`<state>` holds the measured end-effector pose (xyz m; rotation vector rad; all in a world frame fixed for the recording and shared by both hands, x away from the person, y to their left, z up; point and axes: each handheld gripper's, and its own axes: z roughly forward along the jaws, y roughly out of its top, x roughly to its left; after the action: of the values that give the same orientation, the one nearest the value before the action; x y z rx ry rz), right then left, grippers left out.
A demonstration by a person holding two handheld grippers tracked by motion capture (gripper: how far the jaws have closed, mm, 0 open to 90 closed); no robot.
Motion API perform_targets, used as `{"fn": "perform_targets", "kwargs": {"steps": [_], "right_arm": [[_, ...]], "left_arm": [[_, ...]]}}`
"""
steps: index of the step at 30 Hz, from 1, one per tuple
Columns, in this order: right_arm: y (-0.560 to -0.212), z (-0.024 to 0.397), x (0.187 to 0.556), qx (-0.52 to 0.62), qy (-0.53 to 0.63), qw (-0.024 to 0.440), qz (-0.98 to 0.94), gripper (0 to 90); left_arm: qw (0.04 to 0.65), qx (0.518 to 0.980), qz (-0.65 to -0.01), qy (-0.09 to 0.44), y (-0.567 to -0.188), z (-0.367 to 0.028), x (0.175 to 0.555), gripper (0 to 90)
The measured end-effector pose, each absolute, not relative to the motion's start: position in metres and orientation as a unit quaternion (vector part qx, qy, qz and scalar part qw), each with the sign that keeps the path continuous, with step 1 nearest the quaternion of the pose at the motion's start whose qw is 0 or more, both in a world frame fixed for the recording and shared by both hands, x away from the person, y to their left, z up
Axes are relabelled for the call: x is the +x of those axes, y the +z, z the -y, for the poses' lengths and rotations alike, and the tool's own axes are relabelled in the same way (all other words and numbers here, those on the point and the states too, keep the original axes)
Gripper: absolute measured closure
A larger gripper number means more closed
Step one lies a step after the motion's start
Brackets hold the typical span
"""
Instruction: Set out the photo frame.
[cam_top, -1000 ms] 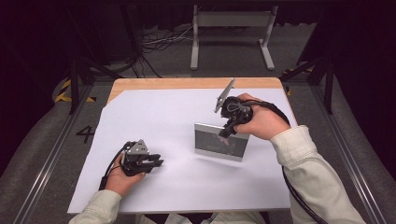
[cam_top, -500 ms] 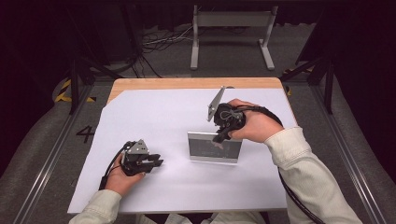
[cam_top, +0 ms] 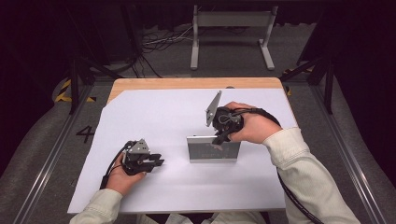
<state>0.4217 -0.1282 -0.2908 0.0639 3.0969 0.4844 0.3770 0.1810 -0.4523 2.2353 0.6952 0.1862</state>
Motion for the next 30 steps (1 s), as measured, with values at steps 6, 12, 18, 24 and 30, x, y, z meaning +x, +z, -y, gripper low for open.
{"fn": "perform_targets", "kwargs": {"steps": [6, 12, 18, 24, 30], "right_arm": [[-0.293, 0.133, 0.424, 0.018, 0.156, 0.018, -0.987, 81.6], [-0.293, 0.134, 0.423, 0.026, 0.154, 0.028, -0.987, 80.3], [-0.294, 0.135, 0.426, 0.043, 0.158, 0.037, -0.986, 76.7], [-0.293, 0.139, 0.427, 0.06, 0.184, 0.059, -0.979, 55.4], [-0.291, 0.141, 0.426, 0.064, 0.214, 0.078, -0.972, 40.8]], "left_arm": [[0.385, 0.879, -0.272, 0.073, -0.453, -0.178, 0.378, 70.9], [0.387, 0.879, -0.271, 0.072, -0.452, -0.177, 0.378, 70.6], [0.387, 0.879, -0.271, 0.072, -0.452, -0.177, 0.379, 70.3], [0.386, 0.879, -0.269, 0.072, -0.453, -0.177, 0.379, 68.9], [0.388, 0.878, -0.272, 0.07, -0.453, -0.176, 0.379, 68.7]]}}
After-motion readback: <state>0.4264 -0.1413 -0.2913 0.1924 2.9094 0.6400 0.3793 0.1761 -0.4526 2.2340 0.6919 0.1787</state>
